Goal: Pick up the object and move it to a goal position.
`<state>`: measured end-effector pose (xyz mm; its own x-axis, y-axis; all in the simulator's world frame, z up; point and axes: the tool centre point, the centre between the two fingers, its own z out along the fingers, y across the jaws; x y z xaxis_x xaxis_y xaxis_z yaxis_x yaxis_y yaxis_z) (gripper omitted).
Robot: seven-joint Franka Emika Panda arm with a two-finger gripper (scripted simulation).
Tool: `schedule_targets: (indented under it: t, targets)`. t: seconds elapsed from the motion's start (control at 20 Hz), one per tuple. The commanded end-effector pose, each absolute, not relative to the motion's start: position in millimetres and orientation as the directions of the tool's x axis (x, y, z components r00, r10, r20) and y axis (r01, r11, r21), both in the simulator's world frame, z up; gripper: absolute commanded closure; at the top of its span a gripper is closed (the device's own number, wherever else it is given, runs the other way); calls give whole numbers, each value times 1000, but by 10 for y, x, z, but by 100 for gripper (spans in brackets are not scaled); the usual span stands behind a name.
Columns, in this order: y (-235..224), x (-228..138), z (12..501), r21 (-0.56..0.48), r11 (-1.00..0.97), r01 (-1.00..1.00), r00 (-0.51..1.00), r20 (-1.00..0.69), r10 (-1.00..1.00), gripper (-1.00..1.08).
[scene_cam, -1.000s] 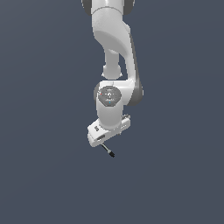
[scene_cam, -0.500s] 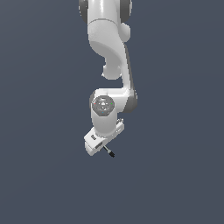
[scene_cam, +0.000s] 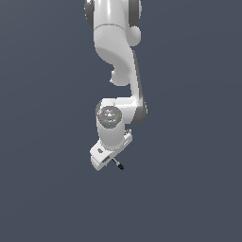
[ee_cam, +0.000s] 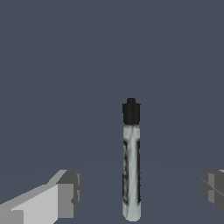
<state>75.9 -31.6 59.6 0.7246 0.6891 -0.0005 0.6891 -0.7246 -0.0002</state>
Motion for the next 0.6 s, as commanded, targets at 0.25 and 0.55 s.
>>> schedule_targets:
  t: [0.25,0.55]
  targets:
    - [-314,753,362,0,-723,691,723,0,691,-92]
    - [-316,750,112,0,-721,692,721,0,692,-92]
